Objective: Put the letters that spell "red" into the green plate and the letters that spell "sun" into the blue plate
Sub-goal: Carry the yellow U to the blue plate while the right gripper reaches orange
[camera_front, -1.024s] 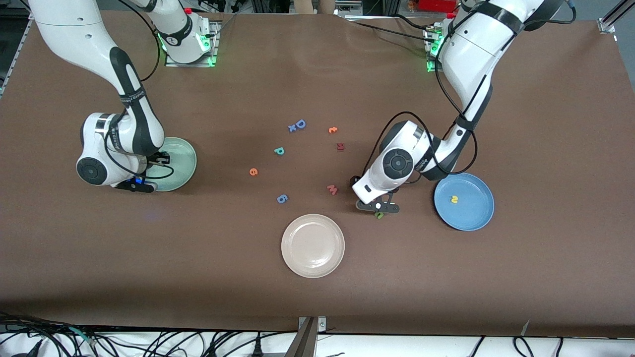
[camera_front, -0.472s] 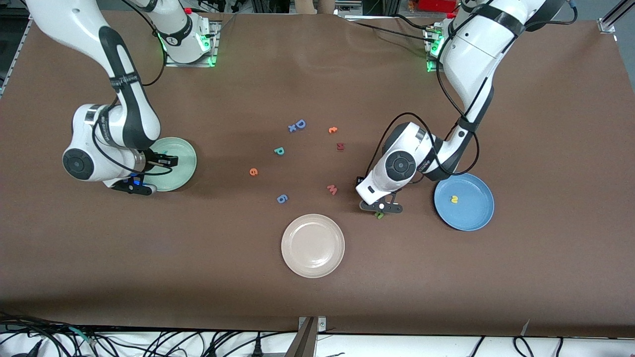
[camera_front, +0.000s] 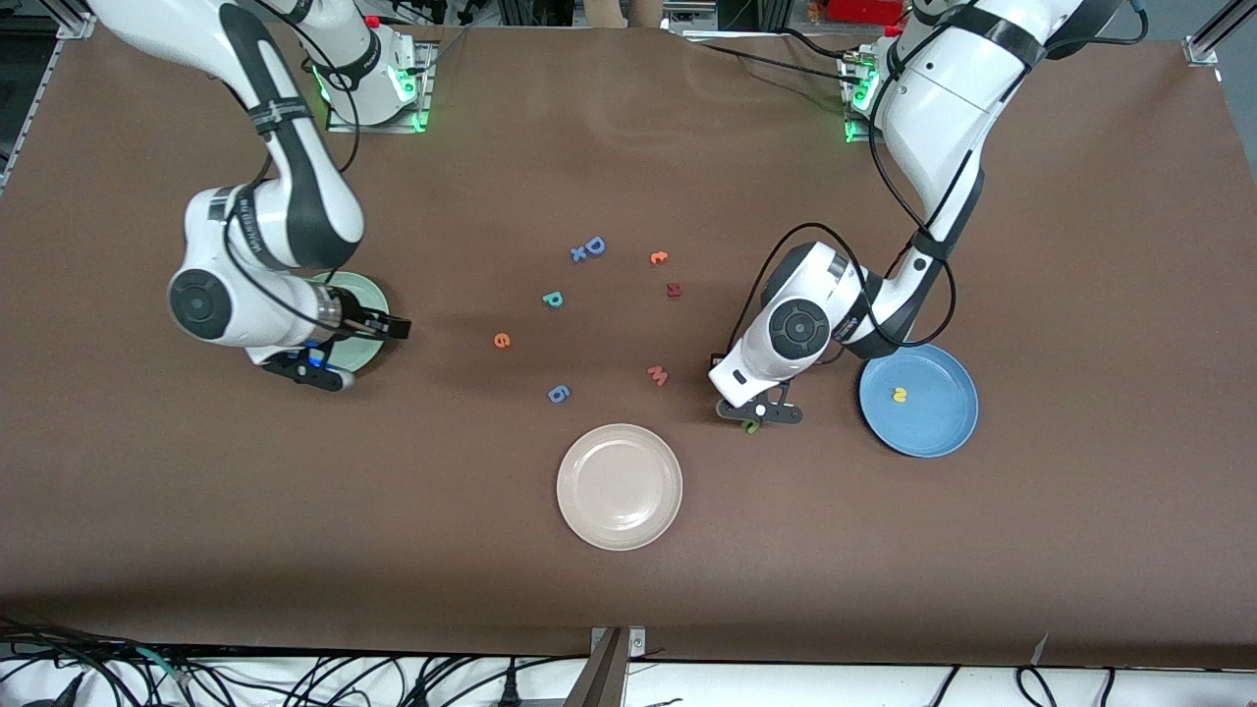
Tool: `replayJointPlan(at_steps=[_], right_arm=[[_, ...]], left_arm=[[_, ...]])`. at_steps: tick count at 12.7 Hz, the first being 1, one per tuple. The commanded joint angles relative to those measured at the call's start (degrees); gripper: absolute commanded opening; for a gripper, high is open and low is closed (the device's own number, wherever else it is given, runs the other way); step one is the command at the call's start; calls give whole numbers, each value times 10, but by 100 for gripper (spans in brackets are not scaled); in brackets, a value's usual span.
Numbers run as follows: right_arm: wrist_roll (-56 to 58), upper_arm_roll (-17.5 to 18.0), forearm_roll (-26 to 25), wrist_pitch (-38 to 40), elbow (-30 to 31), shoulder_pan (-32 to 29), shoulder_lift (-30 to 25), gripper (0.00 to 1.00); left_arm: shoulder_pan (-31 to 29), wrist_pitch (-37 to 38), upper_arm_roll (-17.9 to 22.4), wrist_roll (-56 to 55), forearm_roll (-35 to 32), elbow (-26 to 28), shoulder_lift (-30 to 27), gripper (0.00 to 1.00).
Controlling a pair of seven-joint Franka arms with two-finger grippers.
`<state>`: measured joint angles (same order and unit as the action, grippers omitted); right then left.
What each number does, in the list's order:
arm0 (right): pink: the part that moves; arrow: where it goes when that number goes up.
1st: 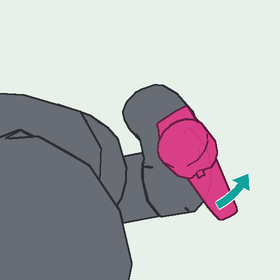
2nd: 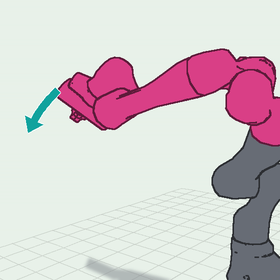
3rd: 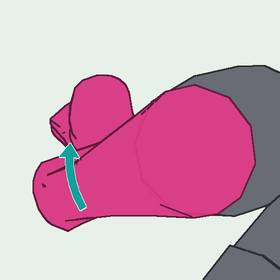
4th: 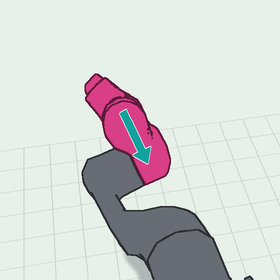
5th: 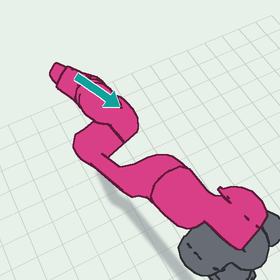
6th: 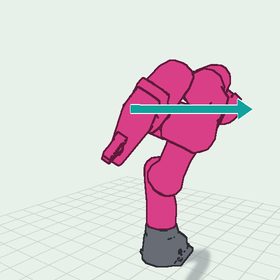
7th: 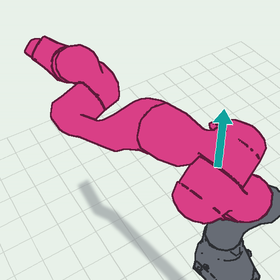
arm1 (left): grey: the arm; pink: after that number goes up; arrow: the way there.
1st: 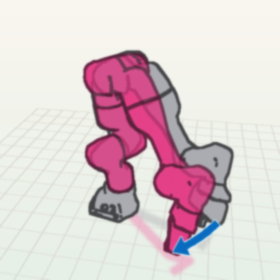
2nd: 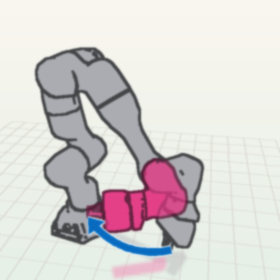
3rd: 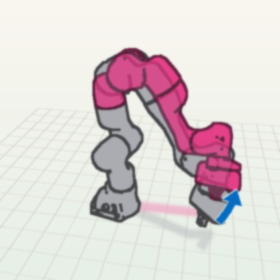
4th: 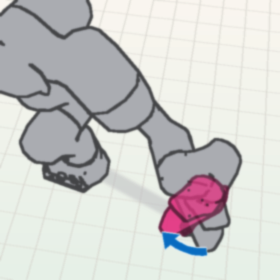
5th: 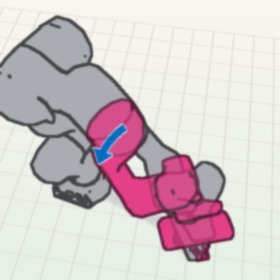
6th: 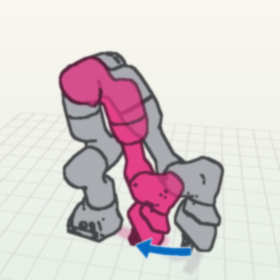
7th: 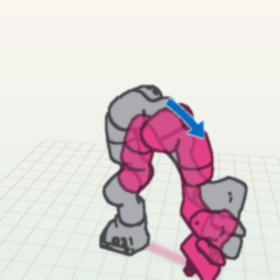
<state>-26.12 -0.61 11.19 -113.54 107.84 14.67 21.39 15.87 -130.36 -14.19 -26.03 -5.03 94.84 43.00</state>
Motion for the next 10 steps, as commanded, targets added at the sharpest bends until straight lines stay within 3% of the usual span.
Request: replayJointPlan(at_steps=[1,4,8,10], right_arm=[[-18,6,3,-9,-43,31,33,100],[1,6,-12,-82,-40,97,63,99],[128,5,-26,-141,-33,142,98,99],[160,6,-83,-191,1,145,102,99]], left_arm=[[-11,16,0,20,2,2,-11,4],[-43,67,0,78,2,-13,-45,4],[-107,156,3,220,1,-48,-64,5],[-141,185,7,286,-45,-41,-71,5]])
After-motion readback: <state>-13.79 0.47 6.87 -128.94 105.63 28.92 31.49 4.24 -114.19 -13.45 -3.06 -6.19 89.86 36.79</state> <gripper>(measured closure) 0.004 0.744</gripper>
